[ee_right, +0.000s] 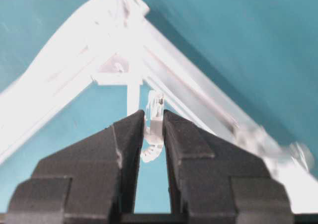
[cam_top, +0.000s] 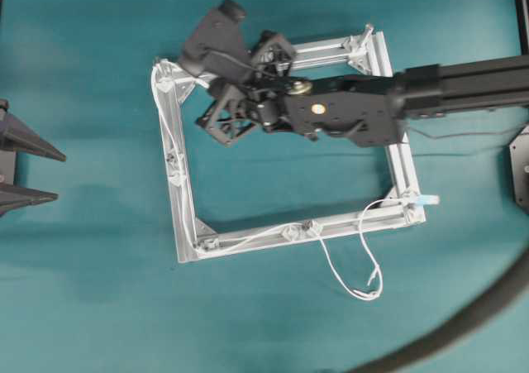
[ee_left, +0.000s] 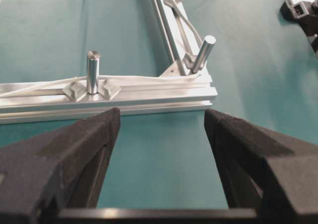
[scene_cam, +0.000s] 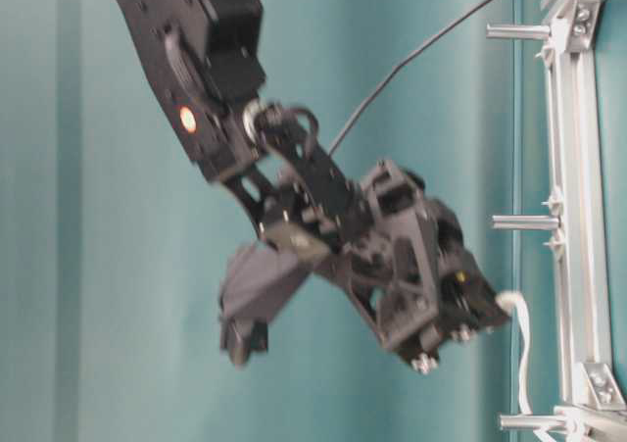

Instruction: Move the cable alternately left and right between 8 pins so it hooks onto each one.

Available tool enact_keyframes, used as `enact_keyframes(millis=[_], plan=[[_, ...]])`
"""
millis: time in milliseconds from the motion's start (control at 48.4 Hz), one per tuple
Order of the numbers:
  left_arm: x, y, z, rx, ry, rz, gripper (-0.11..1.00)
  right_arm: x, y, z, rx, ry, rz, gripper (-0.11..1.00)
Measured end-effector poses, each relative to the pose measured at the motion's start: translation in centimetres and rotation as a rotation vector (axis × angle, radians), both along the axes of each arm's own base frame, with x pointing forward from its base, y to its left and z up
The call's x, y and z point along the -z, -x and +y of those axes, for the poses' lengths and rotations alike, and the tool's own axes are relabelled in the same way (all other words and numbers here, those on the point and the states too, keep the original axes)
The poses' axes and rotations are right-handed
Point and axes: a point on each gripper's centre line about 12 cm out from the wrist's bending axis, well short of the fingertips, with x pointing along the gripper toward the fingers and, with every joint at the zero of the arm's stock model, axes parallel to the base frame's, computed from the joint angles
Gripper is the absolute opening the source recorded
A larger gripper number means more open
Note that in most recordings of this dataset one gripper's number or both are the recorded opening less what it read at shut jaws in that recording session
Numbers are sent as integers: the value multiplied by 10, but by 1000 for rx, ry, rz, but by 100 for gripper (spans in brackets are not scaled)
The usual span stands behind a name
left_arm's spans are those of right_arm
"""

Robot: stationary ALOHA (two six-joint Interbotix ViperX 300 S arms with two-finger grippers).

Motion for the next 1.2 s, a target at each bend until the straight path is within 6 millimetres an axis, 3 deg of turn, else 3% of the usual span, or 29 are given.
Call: enact_keyframes(millis=[702,1198], plan=[[0,0,0,0,0,0,72,5,104,20,45,-103,35,14],[1,0,0,0,0,3,72,1,156,-13,168,124,337,14]])
